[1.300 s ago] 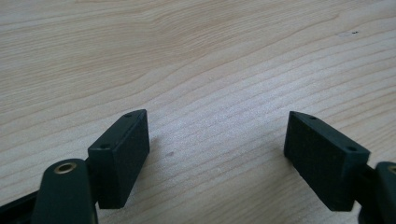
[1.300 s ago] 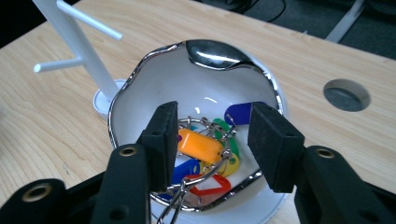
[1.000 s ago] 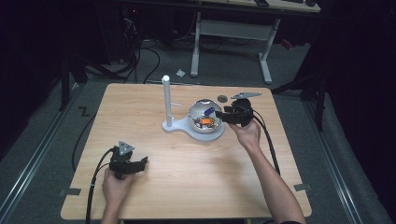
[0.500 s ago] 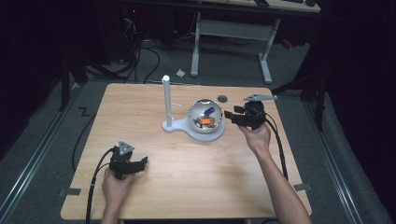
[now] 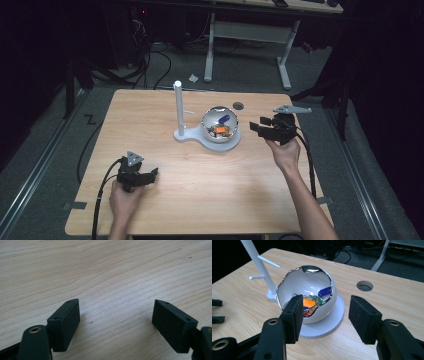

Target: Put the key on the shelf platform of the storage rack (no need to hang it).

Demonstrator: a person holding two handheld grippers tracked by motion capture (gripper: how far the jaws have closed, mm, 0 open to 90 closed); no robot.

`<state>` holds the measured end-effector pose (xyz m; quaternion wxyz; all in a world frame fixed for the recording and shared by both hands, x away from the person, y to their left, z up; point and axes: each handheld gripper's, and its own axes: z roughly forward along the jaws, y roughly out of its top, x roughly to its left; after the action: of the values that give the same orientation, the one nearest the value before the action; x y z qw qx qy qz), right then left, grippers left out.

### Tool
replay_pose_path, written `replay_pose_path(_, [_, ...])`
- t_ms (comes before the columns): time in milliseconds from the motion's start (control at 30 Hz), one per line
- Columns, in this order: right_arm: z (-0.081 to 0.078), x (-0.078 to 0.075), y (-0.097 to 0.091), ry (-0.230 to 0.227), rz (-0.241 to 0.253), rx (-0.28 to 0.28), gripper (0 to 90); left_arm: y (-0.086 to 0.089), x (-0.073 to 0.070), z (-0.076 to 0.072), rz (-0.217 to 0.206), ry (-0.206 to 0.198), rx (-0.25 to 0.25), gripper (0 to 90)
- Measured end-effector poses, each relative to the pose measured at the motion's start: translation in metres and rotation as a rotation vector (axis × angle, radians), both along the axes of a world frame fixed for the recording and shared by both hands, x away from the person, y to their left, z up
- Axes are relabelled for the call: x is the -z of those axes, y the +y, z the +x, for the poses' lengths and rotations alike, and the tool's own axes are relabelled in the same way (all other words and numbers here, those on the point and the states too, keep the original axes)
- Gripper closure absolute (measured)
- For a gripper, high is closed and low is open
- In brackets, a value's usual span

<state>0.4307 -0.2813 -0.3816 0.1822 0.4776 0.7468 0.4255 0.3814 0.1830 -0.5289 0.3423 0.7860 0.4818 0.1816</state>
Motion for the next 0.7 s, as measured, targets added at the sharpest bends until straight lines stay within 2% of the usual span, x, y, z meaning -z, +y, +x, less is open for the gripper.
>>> replay_pose_path(200, [-0.010, -0.008, -0.006, -0.004, 0.008, 0.015, 46.2, 0.000, 0.000, 0.000, 0.000, 0.000, -0.001, 22.9])
replay_pose_path(333, [-0.018, -0.009, -0.011, -0.022, 0.016, 0.026, 46.0, 0.000, 0.000, 0.000, 0.000, 0.000, 0.000, 22.9])
replay_pose_path(500, [-0.027, -0.008, -0.020, -0.009, 0.006, 0.046, 46.0, 0.000, 0.000, 0.000, 0.000, 0.000, -0.001, 22.9])
replay_pose_path(700, [-0.038, -0.013, -0.023, -0.023, 0.002, 0.042, 45.9, 0.000, 0.000, 0.000, 0.000, 0.000, -0.001, 22.9])
